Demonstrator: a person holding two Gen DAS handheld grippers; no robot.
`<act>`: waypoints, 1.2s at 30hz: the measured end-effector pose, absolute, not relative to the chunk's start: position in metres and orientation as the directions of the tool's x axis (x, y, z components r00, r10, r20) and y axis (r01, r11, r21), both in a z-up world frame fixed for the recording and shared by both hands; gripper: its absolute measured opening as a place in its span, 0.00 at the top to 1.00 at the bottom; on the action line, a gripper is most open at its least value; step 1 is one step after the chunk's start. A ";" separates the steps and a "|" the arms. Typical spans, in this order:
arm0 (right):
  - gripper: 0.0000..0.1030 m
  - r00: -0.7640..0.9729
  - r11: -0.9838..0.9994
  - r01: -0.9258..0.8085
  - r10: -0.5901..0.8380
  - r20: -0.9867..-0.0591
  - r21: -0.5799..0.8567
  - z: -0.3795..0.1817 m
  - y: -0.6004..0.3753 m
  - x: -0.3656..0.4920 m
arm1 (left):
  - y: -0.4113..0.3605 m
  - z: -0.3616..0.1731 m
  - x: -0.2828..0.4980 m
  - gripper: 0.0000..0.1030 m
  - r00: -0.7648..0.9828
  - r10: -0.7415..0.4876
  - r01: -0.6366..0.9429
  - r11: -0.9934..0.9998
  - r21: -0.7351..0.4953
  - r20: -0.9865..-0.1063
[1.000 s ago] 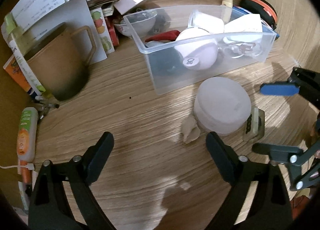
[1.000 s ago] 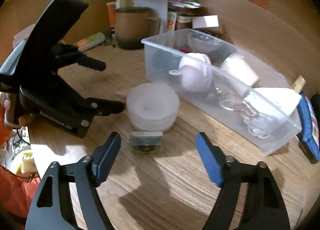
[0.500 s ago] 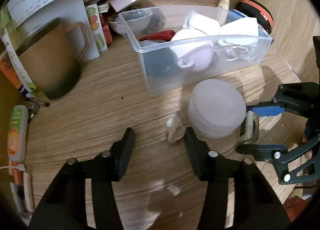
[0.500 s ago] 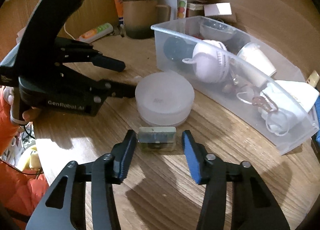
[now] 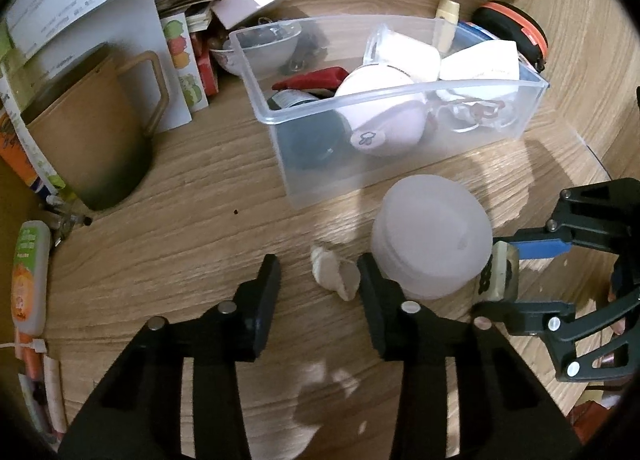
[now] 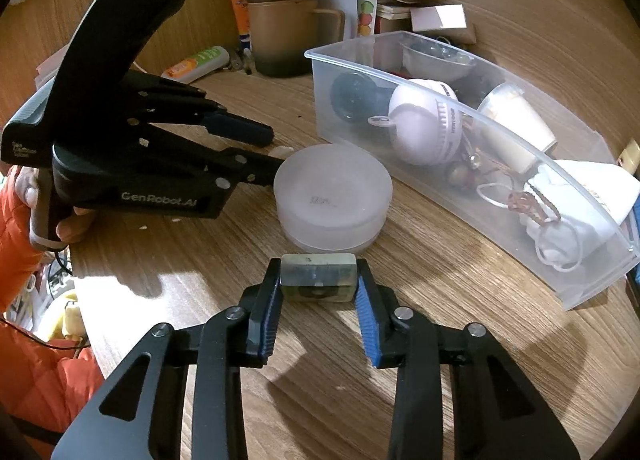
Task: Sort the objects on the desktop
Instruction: 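Grasp the small white item with the left gripper while the right grasps the clear block, then carry both items over the clear box and open both grippers inside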
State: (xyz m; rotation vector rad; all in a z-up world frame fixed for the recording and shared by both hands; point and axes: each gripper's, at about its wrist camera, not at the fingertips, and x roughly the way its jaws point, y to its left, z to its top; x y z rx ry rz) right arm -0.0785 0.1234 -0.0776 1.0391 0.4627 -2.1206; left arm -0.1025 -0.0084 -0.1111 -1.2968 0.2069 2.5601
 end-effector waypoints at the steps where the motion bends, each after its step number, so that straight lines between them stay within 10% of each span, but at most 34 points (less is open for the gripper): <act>1: 0.70 -0.418 -0.679 0.734 -0.445 -0.792 -0.006 -0.078 0.124 -0.079 | -0.008 -0.111 -0.103 0.65 -0.567 0.168 -0.297 -0.955 0.010 -0.807; 36: 0.70 -0.618 -0.785 0.599 -0.330 -0.713 -0.157 -0.036 0.153 -0.089 | -0.008 -0.086 -0.092 0.76 -0.663 0.090 -0.215 -0.974 0.074 -0.744</act>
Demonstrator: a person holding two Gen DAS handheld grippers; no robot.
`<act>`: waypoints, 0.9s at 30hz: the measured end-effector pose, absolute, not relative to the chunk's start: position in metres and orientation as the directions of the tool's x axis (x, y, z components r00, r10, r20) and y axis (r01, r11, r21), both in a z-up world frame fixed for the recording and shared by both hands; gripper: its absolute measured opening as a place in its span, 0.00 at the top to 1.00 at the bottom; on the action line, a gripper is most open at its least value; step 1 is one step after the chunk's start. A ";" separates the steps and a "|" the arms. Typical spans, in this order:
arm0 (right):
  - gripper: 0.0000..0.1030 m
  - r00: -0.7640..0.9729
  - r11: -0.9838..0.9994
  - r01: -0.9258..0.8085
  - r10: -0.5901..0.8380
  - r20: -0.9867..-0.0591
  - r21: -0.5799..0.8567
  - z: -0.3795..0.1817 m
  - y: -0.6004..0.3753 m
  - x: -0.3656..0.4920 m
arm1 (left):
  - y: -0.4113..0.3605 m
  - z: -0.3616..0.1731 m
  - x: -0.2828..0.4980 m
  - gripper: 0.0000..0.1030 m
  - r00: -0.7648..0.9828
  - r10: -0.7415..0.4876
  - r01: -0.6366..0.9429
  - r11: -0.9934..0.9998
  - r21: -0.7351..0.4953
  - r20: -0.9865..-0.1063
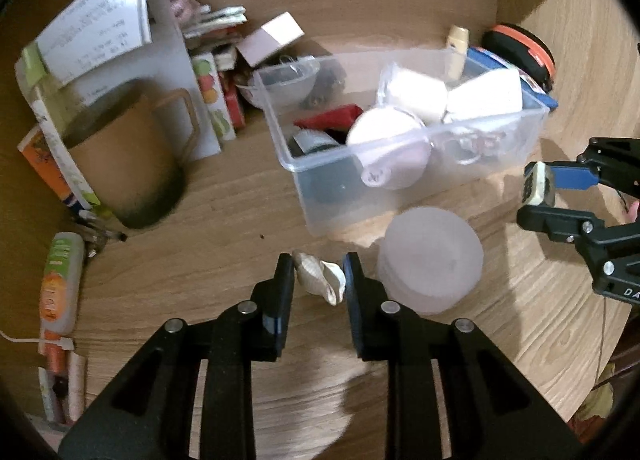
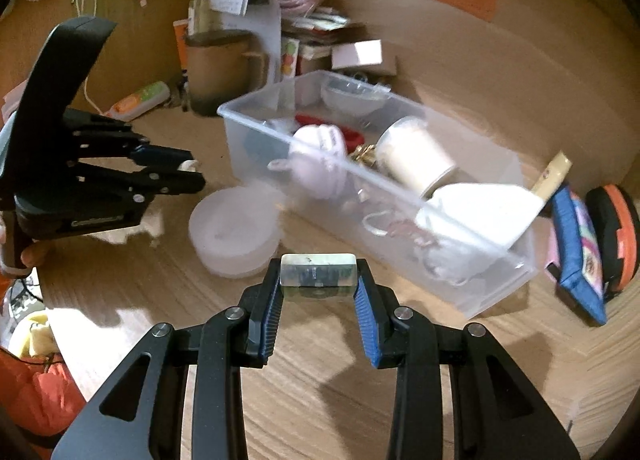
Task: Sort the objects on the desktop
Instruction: 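Carry both items over the clear box and open both grippers inside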
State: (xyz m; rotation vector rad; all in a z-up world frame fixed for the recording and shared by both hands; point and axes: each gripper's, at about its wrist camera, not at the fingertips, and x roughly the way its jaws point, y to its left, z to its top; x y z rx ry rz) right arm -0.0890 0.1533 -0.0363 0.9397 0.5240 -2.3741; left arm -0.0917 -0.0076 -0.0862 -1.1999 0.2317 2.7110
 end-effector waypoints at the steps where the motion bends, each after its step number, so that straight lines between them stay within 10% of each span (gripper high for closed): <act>1: 0.70 -0.624 -0.787 0.596 -0.328 -0.710 -0.160 -0.034 0.153 -0.090 | -0.008 -0.084 -0.092 0.76 -0.664 0.092 -0.213 -0.974 0.070 -0.742; 27: 0.70 -0.708 -0.831 0.540 -0.364 -0.605 -0.133 0.011 0.166 -0.136 | -0.019 -0.003 -0.115 0.76 -0.781 0.115 -0.177 -0.983 0.041 -0.614</act>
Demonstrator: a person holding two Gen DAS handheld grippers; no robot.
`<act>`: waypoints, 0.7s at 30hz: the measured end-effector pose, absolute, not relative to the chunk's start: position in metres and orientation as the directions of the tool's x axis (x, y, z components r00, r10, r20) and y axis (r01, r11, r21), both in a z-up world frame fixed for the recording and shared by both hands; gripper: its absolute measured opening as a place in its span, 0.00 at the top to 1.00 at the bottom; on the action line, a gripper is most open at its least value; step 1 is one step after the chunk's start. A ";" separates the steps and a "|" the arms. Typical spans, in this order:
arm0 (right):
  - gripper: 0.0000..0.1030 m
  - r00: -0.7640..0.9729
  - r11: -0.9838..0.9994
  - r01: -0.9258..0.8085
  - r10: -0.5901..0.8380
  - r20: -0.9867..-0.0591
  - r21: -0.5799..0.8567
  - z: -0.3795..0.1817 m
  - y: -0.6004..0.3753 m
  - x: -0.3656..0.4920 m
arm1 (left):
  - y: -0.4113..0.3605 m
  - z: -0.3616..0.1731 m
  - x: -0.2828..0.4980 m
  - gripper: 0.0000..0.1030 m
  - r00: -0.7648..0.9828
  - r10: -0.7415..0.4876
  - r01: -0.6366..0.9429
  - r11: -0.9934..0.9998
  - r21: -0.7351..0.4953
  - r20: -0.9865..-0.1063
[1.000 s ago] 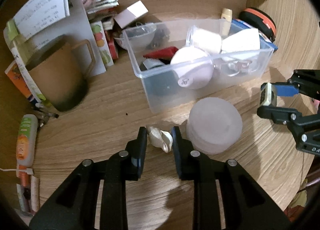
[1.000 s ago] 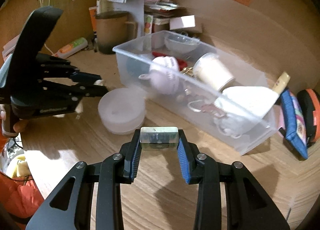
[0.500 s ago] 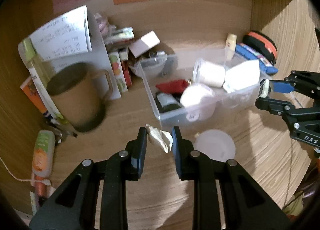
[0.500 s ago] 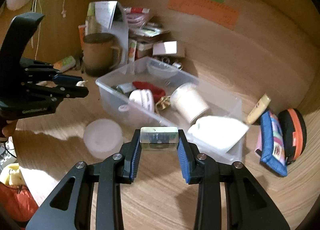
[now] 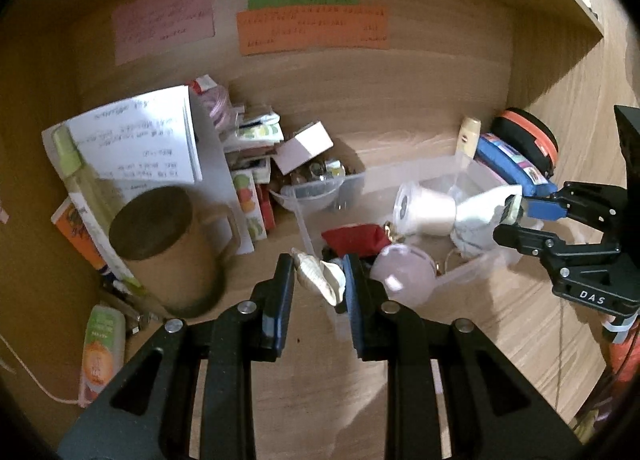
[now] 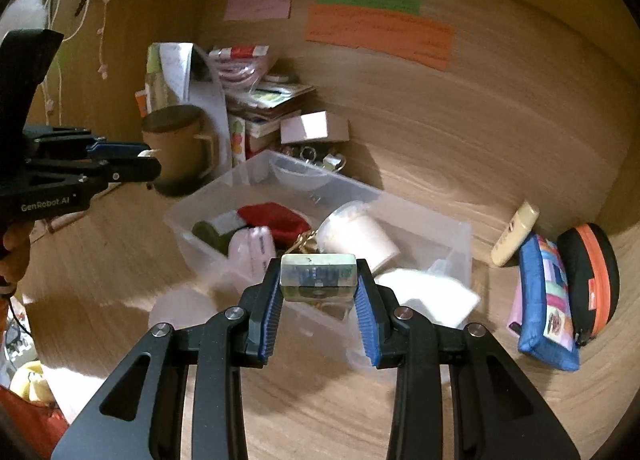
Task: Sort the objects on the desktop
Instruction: 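Carry both items over the clear box and open both grippers inside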
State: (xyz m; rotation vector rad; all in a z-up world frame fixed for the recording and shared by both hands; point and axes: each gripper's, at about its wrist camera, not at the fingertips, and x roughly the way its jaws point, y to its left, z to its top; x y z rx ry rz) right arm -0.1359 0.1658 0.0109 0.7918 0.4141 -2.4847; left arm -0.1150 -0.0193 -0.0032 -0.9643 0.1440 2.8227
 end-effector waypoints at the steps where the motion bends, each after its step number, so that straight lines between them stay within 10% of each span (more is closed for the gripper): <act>1: 0.70 -0.710 -0.831 0.540 -0.365 -0.603 -0.132 0.012 0.166 -0.138 | -0.018 -0.002 -0.117 0.76 -0.780 0.120 -0.182 -0.983 0.038 -0.614; 21: 0.70 -0.643 -0.835 0.548 -0.380 -0.665 -0.053 -0.019 0.168 -0.192 | 0.012 -0.029 -0.186 0.76 -0.709 0.167 -0.222 -0.975 -0.008 -0.685</act>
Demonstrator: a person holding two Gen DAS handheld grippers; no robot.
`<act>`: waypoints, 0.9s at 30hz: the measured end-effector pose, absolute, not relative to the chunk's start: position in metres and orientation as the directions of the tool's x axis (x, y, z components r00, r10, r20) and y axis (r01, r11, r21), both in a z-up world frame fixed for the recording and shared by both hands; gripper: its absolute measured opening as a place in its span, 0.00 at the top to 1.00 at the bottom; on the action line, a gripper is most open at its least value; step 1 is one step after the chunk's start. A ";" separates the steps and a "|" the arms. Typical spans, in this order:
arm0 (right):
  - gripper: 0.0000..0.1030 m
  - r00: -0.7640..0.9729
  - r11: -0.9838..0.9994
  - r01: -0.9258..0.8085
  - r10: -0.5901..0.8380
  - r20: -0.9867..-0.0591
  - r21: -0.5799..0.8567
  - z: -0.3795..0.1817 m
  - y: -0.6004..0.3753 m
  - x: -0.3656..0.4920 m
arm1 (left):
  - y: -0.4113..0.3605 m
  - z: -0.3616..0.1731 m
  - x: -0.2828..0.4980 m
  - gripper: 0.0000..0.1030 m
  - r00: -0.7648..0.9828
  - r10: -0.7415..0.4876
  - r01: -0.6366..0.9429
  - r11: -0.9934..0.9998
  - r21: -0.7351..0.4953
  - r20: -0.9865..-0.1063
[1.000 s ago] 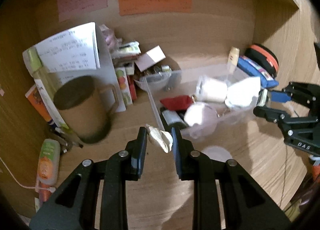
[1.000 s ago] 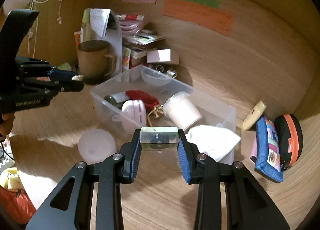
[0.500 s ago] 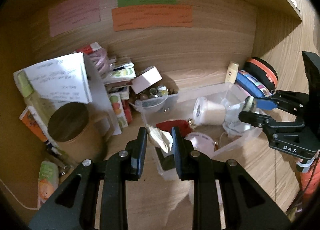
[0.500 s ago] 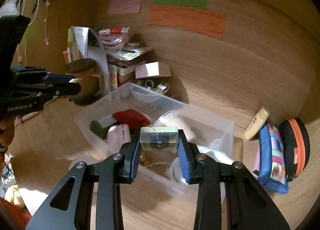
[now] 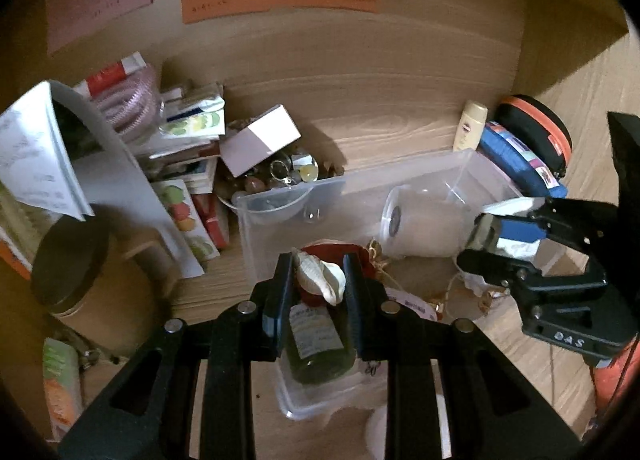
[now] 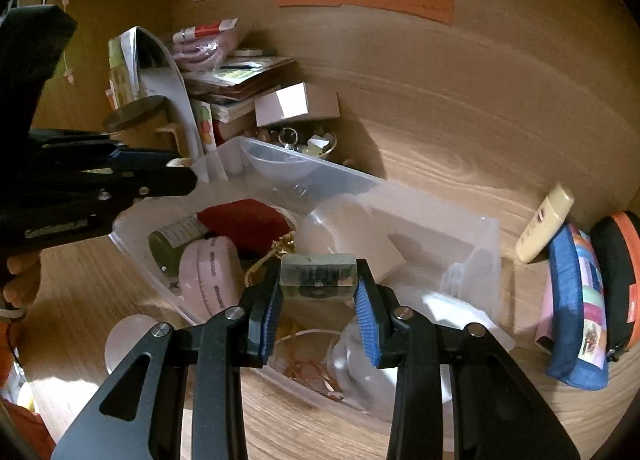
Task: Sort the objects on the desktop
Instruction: 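Carry both items over the clear box and open both grippers inside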
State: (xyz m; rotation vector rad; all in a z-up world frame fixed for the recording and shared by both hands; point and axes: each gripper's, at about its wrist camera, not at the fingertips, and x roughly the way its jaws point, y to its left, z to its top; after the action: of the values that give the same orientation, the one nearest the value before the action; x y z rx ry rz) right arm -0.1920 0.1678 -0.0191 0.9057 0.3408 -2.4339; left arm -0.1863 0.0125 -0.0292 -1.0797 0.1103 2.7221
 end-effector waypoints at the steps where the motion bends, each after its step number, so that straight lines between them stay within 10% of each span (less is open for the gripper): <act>1: 0.70 -0.645 -0.837 0.545 -0.378 -0.664 -0.053 -0.020 0.169 -0.193 | 0.013 -0.031 -0.188 0.76 -0.708 0.166 -0.220 -0.975 -0.009 -0.686; 19: 0.70 -0.638 -0.847 0.531 -0.376 -0.672 -0.030 -0.030 0.166 -0.199 | 0.017 -0.043 -0.204 0.75 -0.683 0.173 -0.244 -0.970 -0.002 -0.710; 27: 0.53 -0.693 -0.849 0.526 -0.393 -0.604 -0.050 -0.016 0.168 -0.186 | 0.019 -0.038 -0.193 0.44 -0.733 0.144 -0.226 -0.973 0.038 -0.664</act>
State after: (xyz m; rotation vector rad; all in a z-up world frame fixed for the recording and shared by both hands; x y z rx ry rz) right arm -0.1863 0.1677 -0.0156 0.8172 0.2994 -2.4851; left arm -0.1934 0.0185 -0.0377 -1.0388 0.1716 2.7471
